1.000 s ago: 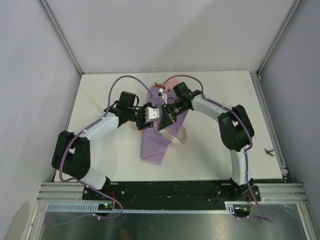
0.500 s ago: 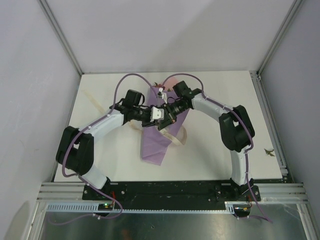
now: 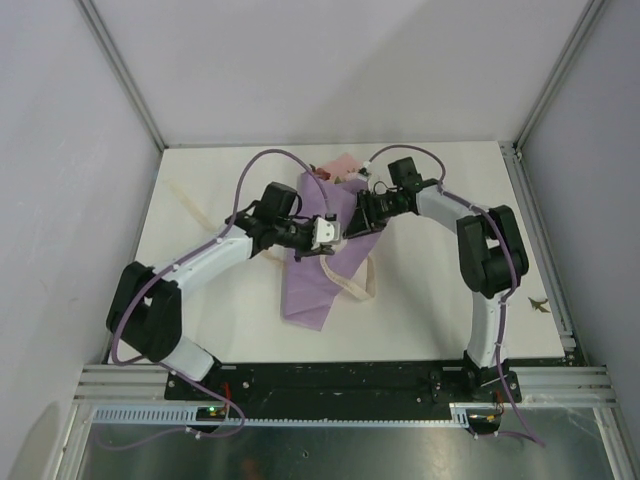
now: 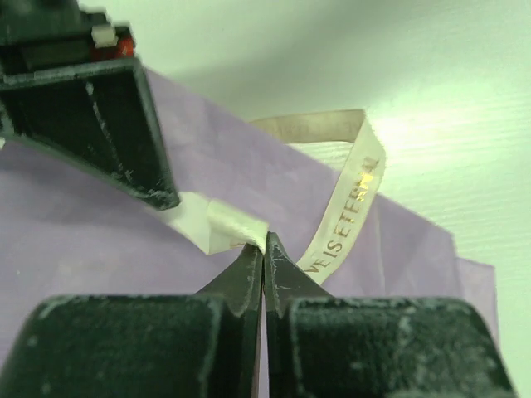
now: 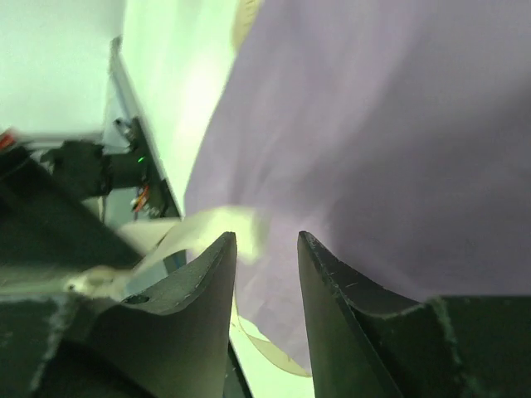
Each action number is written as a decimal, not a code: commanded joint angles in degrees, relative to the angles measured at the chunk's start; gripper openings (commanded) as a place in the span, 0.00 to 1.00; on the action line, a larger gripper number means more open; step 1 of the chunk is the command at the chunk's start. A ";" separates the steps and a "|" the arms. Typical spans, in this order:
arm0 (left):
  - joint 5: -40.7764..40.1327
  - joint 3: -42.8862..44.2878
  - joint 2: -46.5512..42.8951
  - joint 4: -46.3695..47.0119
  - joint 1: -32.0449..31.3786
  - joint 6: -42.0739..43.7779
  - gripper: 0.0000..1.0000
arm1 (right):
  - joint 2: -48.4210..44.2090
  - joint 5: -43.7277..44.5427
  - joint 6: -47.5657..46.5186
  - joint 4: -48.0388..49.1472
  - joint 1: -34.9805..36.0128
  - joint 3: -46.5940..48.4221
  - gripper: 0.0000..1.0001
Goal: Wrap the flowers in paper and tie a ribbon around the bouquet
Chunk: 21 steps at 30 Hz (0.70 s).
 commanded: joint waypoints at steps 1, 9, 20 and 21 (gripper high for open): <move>0.64 4.62 -3.38 0.38 -2.73 -6.72 0.00 | 2.25 9.91 3.05 3.00 1.04 1.21 0.40; -0.20 17.79 -4.97 1.05 -5.07 -21.41 0.00 | 9.03 24.45 -5.64 -7.60 4.99 8.39 0.31; -6.14 24.23 -9.11 2.66 -4.42 -31.04 0.00 | 12.66 32.52 -13.37 -15.27 5.62 12.40 0.27; -6.09 24.95 -9.25 2.81 -4.36 -32.01 0.00 | 12.63 32.70 -13.79 -15.37 5.59 12.20 0.27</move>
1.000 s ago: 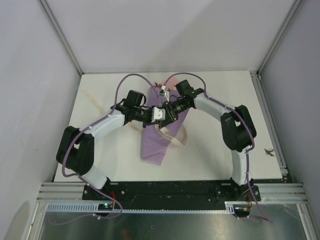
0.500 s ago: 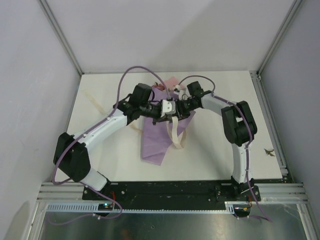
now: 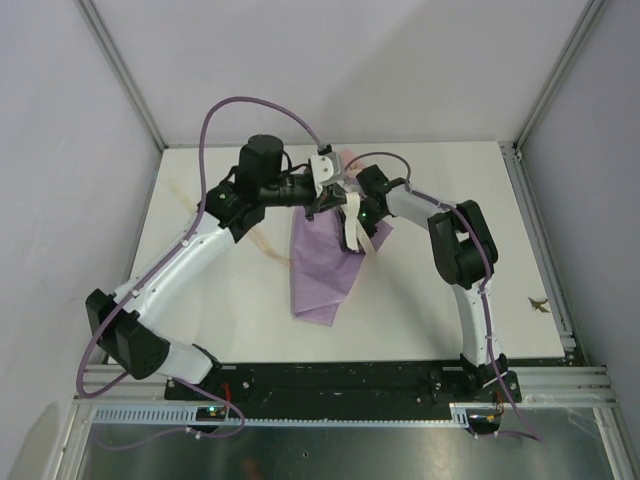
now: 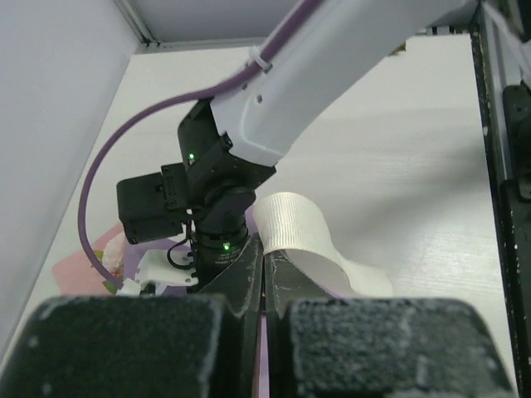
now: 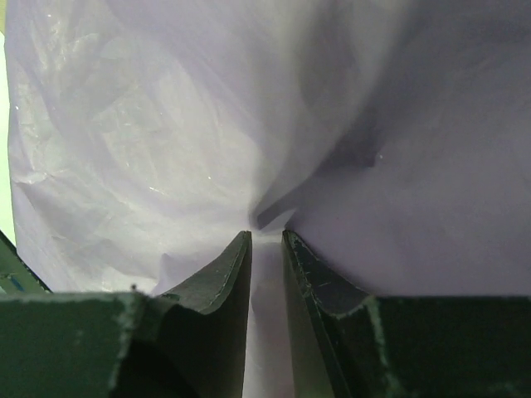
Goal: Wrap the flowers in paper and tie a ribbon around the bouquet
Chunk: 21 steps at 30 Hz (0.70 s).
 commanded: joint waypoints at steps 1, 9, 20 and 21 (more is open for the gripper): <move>-2.00 5.23 -2.87 2.05 0.34 -6.49 0.00 | 1.64 5.77 -4.85 -3.58 -0.32 0.62 0.27; -2.29 14.70 -0.33 2.79 0.02 -13.31 0.00 | 1.86 5.23 -6.44 -4.95 -0.52 1.73 0.26; -2.44 24.22 1.23 3.01 -0.07 -19.07 0.00 | 1.94 4.33 -7.64 -6.52 -0.46 2.53 0.26; -2.47 24.90 1.25 3.01 -0.07 -19.37 0.00 | 1.94 4.26 -7.69 -6.59 -0.44 2.53 0.26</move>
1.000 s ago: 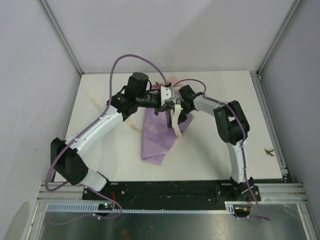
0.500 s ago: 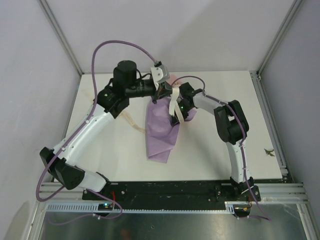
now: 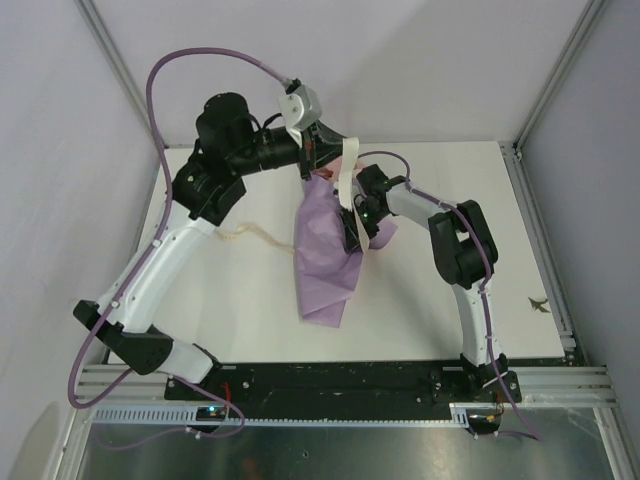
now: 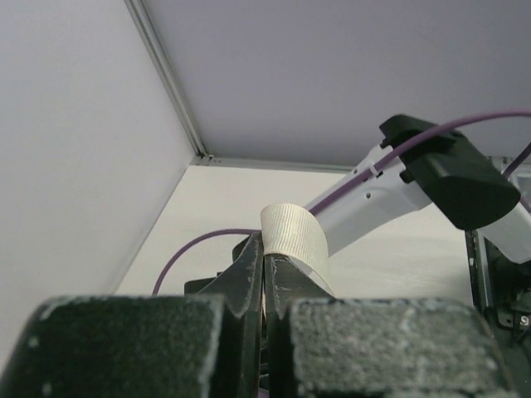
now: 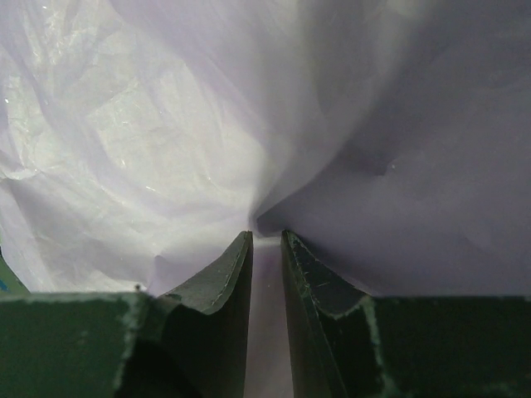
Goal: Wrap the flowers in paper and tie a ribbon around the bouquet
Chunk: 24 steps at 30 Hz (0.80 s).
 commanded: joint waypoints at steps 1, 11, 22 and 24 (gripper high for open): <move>-0.60 5.66 0.17 1.36 -0.18 -4.14 0.00 | 1.91 2.44 -2.03 -2.45 -0.32 1.16 0.26; -0.73 1.03 -2.90 1.19 5.45 -9.81 0.00 | 1.49 2.26 -2.86 -3.20 -0.31 1.09 0.26; -21.19 -38.21 -16.73 -8.61 26.02 -8.99 0.00 | 0.08 3.13 -7.56 -6.82 0.17 0.13 0.26; -22.81 -42.35 -15.97 -9.48 29.14 -10.41 0.00 | -0.24 4.31 -9.29 -7.33 0.70 -0.04 0.25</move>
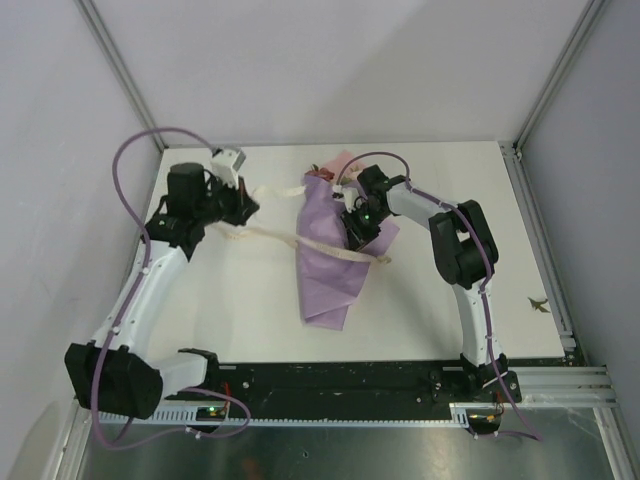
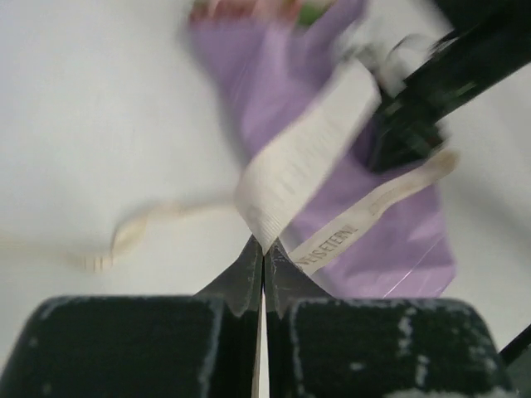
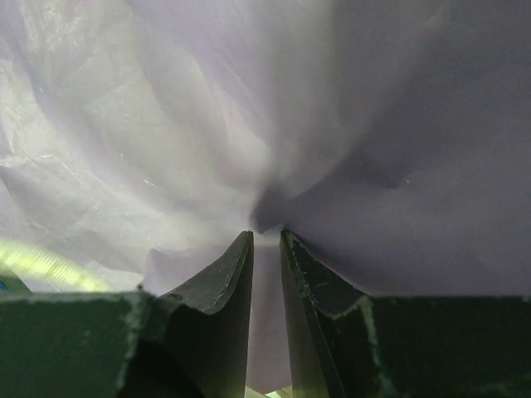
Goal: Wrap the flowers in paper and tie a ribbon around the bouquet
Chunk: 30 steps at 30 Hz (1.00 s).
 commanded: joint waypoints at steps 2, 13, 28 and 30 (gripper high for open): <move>-9.95 -9.98 0.24 -4.52 7.50 -2.81 0.00 | -0.43 5.88 -6.51 -5.32 1.21 -0.20 0.24; -16.99 -16.40 2.16 -16.17 18.85 8.15 0.01 | 1.05 3.57 -7.93 -11.85 2.41 2.74 0.24; -5.53 21.30 31.31 -20.85 30.18 -0.95 0.85 | 0.27 -4.13 -6.17 -13.98 3.07 2.65 0.24; -6.14 29.92 38.00 -20.81 30.54 -5.35 0.84 | 0.34 -3.28 -7.03 -14.17 3.11 2.50 0.24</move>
